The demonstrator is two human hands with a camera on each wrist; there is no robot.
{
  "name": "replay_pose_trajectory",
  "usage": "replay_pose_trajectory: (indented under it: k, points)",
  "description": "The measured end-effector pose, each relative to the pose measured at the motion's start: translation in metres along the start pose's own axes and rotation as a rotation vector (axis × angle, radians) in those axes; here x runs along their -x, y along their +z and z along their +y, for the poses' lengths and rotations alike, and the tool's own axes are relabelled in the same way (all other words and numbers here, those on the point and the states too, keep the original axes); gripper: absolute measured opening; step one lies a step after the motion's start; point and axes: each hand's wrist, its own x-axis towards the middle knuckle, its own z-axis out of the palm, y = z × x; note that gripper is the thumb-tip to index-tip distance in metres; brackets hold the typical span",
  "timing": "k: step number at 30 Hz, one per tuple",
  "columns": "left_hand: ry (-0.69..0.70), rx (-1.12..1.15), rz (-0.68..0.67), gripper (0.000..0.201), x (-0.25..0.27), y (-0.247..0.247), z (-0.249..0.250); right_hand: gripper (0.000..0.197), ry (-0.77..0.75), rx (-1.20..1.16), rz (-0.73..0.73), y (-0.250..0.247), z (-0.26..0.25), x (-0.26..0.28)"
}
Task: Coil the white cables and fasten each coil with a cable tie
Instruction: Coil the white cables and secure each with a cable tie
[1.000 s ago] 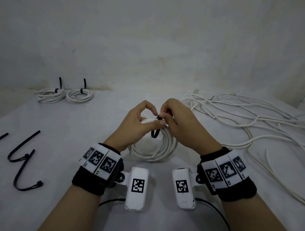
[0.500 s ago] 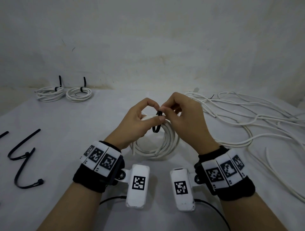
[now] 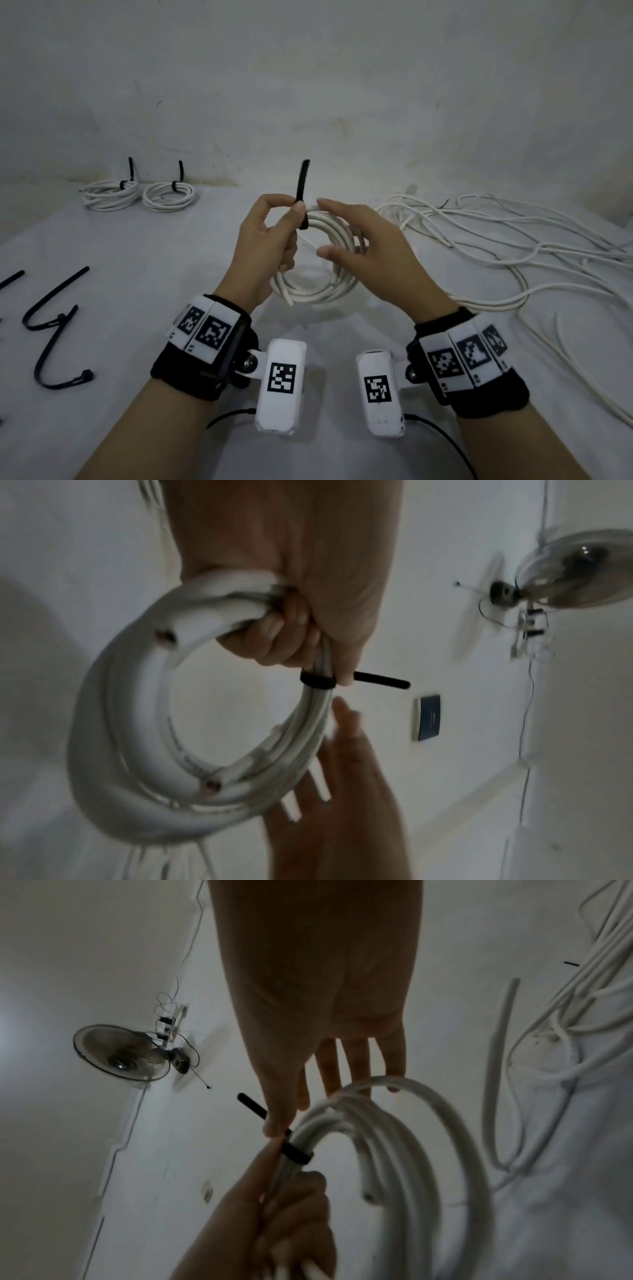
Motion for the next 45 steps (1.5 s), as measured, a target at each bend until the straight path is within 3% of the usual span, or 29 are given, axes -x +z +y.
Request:
replay_pose_trajectory:
  k: [6,10,14,19,30,35,38,40,43,45]
  points:
    - [-0.034,0.144,0.025,0.018,-0.002,0.002,-0.002,0.039,0.024,-0.042,0.086,0.009,0.0,0.001]
    - [-0.149,0.3,-0.072,0.032,-0.003,-0.002,0.001,0.033,0.071,-0.105,0.154,0.009,-0.003,0.0]
    - [-0.219,0.192,-0.169,0.023,-0.001,-0.006,0.003,0.03,0.115,-0.2,0.245,0.001,-0.002,-0.001]
    - [-0.149,0.056,-0.096,0.021,-0.002,-0.011,0.004,0.03,0.137,-0.262,0.243,-0.005,-0.003,-0.001]
    - [-0.12,-0.003,-0.074,0.021,-0.006,-0.025,0.007,0.038,0.153,-0.362,-0.071,-0.006,-0.007,0.002]
    - [-0.13,-0.023,-0.09,0.022,-0.005,-0.02,0.003,0.04,0.121,-0.261,0.003,-0.005,-0.008,-0.001]
    - [-0.133,0.019,-0.193,0.039,-0.003,-0.015,0.004,0.045,0.115,-0.202,0.062,-0.008,-0.007,-0.001]
    - [-0.054,-0.054,-0.26,0.045,-0.001,-0.01,0.003,0.04,0.116,-0.165,0.06,-0.007,-0.007,-0.001]
    - [0.1,-0.19,-0.217,0.029,0.001,-0.004,0.001,0.036,0.124,-0.189,0.031,0.001,-0.006,-0.001]
    - [0.101,-0.157,-0.198,0.031,0.001,-0.003,-0.003,0.037,0.13,-0.22,0.015,0.003,-0.006,-0.001]
